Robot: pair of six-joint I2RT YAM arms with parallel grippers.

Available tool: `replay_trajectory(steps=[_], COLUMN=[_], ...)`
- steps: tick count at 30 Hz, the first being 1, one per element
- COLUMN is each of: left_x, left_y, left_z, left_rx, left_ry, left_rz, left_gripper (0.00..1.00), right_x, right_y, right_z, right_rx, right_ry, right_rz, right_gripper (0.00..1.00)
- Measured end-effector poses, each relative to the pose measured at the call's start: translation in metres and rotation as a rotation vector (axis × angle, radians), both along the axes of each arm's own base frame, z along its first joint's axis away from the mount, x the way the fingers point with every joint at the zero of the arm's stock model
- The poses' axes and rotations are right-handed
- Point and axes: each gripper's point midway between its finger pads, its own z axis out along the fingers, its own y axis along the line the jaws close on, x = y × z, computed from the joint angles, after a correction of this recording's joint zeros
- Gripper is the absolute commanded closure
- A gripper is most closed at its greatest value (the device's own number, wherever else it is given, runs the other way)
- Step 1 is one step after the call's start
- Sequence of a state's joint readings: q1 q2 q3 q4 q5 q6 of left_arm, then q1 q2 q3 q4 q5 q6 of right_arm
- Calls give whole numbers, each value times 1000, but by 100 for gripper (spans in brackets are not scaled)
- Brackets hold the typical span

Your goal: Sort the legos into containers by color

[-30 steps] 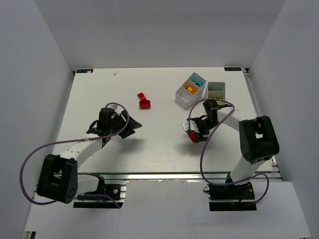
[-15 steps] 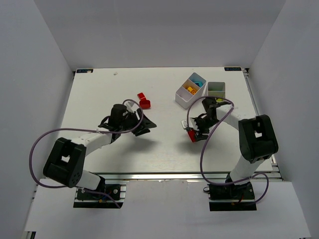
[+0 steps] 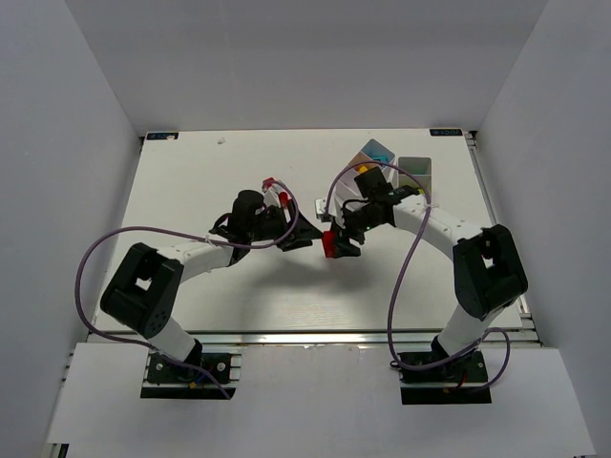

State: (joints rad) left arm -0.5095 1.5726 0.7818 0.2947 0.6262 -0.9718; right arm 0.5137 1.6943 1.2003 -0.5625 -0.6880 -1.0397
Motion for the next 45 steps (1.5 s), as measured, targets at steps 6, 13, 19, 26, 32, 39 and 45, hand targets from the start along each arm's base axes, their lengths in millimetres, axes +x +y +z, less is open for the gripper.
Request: replay_trajectory(steps=[6,13,19,26,32,39,45], left_x=[-3,1,3,4,1,-4,-3], left_y=[-4,-6,-9,-11,-12,-7,3], left_z=[-9,-4,-5,-3,-6,-11,-3], left_rx=[11,2,-8,-24,-9,9,6], left_ry=[28,16,29,42,42,45,22], left_rz=[-10,-11,-19,-15,-23,-18,3], left_gripper=[32,38,52,86,88,89,90], right_x=[-1,-1,1,3,-2,-4,-2], right_y=[19,28,32,30,26,27,34], right_z=[12,25,35,34,29,25,32], right_rx=[40,71,84,73,74,90,137], right_ry=[20,8,-30,-78,-139,-177,-222], right_rz=[-37,-55,-61,-66,-30,0,34], right_gripper=[71,71,71,72,73,73,73])
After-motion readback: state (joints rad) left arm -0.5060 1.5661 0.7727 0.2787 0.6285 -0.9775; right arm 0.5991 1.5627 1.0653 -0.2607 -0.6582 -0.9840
